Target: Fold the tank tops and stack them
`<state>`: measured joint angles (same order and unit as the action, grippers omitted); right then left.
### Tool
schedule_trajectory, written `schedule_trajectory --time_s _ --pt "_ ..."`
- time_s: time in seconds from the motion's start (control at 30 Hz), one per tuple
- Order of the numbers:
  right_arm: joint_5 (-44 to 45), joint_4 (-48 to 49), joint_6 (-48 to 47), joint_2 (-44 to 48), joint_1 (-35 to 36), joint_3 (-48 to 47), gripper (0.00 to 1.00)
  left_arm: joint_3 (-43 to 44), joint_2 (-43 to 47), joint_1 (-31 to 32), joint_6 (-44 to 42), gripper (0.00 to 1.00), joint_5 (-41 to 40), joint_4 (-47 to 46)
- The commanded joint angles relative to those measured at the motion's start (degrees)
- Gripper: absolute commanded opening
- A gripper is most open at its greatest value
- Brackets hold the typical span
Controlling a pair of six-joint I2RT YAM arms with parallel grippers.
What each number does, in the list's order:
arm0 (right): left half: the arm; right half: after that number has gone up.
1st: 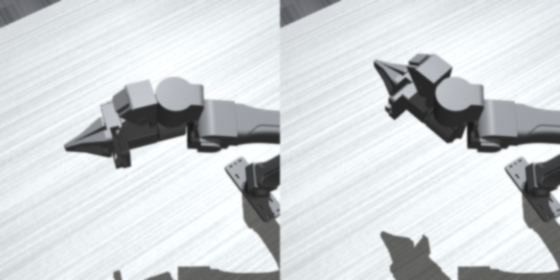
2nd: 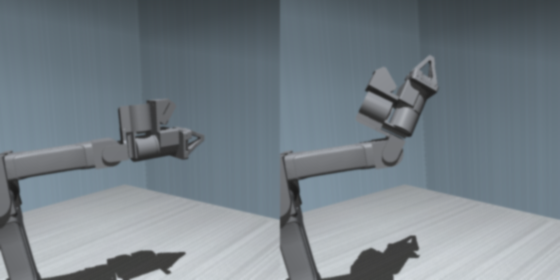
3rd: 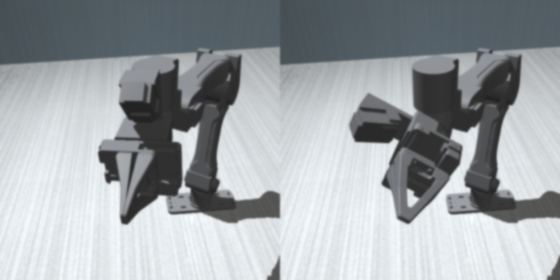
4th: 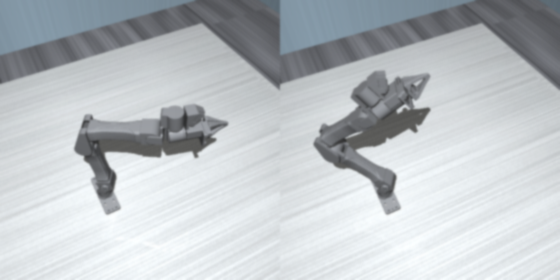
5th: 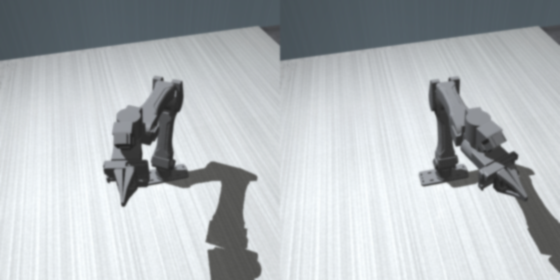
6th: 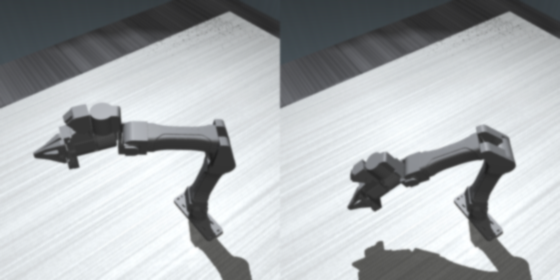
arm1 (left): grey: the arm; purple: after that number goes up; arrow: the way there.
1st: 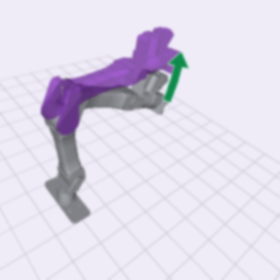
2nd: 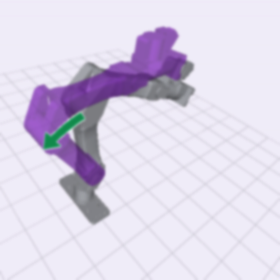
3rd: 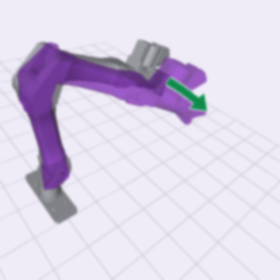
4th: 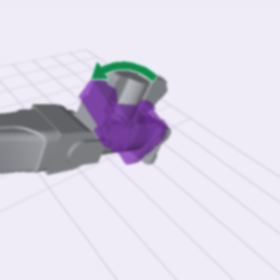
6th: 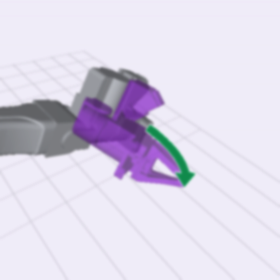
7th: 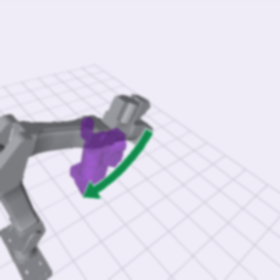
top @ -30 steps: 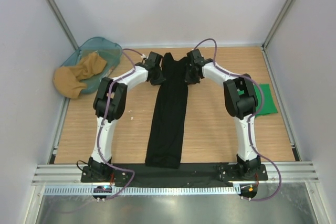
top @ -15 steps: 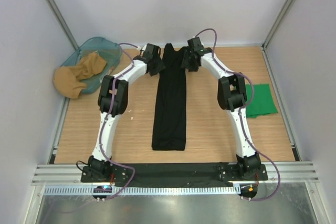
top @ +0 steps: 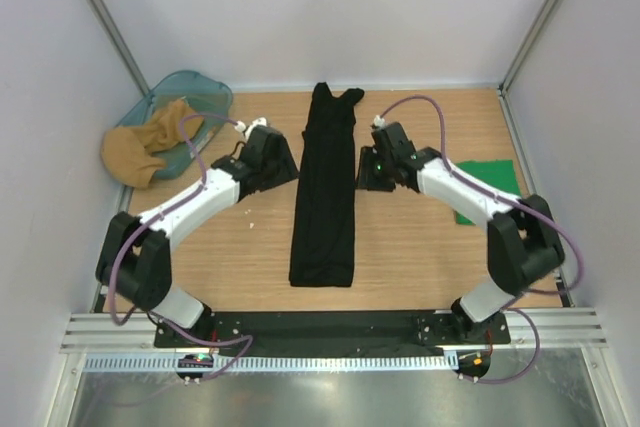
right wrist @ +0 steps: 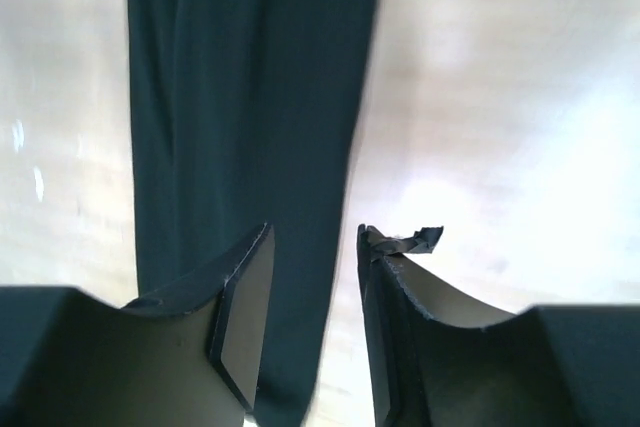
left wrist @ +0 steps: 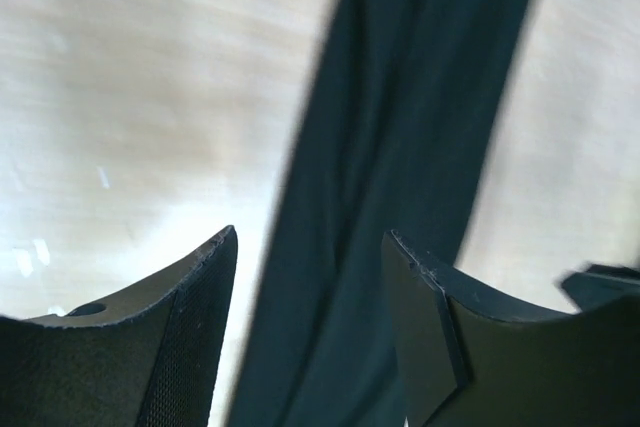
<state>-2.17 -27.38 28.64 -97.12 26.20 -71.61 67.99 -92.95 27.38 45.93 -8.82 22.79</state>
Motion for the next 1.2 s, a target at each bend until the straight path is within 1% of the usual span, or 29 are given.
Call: schedule_trajectory --time_s 0.0,0.03,0.07,0.1,0.13,0.17,0.2,0.23,0.3,0.37,0.4,0.47,0.5,0.57,0.7,0.87,1.1,1.17 --pt "-0.4 3.8 1.7 9.6 3.8 14.3 0.45 -10.6 7.9 5.1 0.6 0.61 -2.5 -1.1" --pt "0.0 4.2 2.5 14.3 4.8 17.2 0.47 -12.9 12.0 7.8 1.2 0.61 -3.3 -1.1" --pt "0.9 4.3 4.0 16.9 7.0 19.7 0.48 -17.2 14.3 9.0 2.7 0.6 -3.8 -0.4" --pt "1.1 4.6 4.9 19.2 8.2 24.8 0.48 -19.3 16.2 10.3 3.6 0.6 -4.4 0.0" --pt "1.4 5.0 5.7 21.4 9.5 27.1 0.49 -21.1 20.0 12.7 4.4 0.6 -4.9 0.5" --pt "1.6 5.0 6.6 25.8 10.5 29.2 0.49 -24.6 21.7 13.8 6.3 0.6 -5.5 1.3" --pt "1.9 4.9 8.5 27.6 12.3 32.9 0.49 -26.3 23.1 15.0 7.1 0.6 -5.6 1.4" --pt "1.9 4.4 9.5 29.3 13.2 34.4 0.49 -29.3 25.9 17.2 8.0 0.6 -5.7 1.7" --pt "1.9 4.3 12.6 33.4 16.1 37.9 0.49 -32.1 28.2 19.4 11.1 0.6 -5.6 2.7" --pt "1.9 4.3 14.7 34.9 18.6 39.4 0.49 -35.4 31.1 22.9 13.2 0.6 -6.1 3.5" --pt "3.8 4.3 15.6 35.8 21.1 40.0 0.49 -36.4 31.8 24.0 15.1 0.6 -6.6 3.7" --pt "4.5 4.7 18.3 35.7 23.7 40.2 0.5 -38.9 33.5 26.8 16.7 0.6 -6.9 3.8" --pt "5.5 4.8 19.2 35.0 26.2 40.4 0.5 -39.7 34.0 28.0 18.2 0.6 -7.2 3.9" --pt "6.1 6.0 21.4 34.2 28.4 40.4 0.5 -41.4 35.1 28.9 19.2 0.6 -7.1 3.8" --pt "8.1 6.6 22.6 30.9 32.4 38.1 0.5 -42.7 37.5 29.8 19.9 0.61 -7.1 3.9" --pt "9.3 7.6 22.9 25.6 34.7 36.1 0.49 -42.6 37.8 29.8 19.2 0.62 -7.7 3.4" --pt "9.2 11.0 22.9 20.4 34.9 35.2 0.47 -40.4 33.2 29.8 17.7 0.61 -7.9 1.7" --pt "8.9 11.6 22.5 19.2 35.0 35.0 0.42 -40.3 33.1 29.8 17.6 0.61 -7.8 0.8"
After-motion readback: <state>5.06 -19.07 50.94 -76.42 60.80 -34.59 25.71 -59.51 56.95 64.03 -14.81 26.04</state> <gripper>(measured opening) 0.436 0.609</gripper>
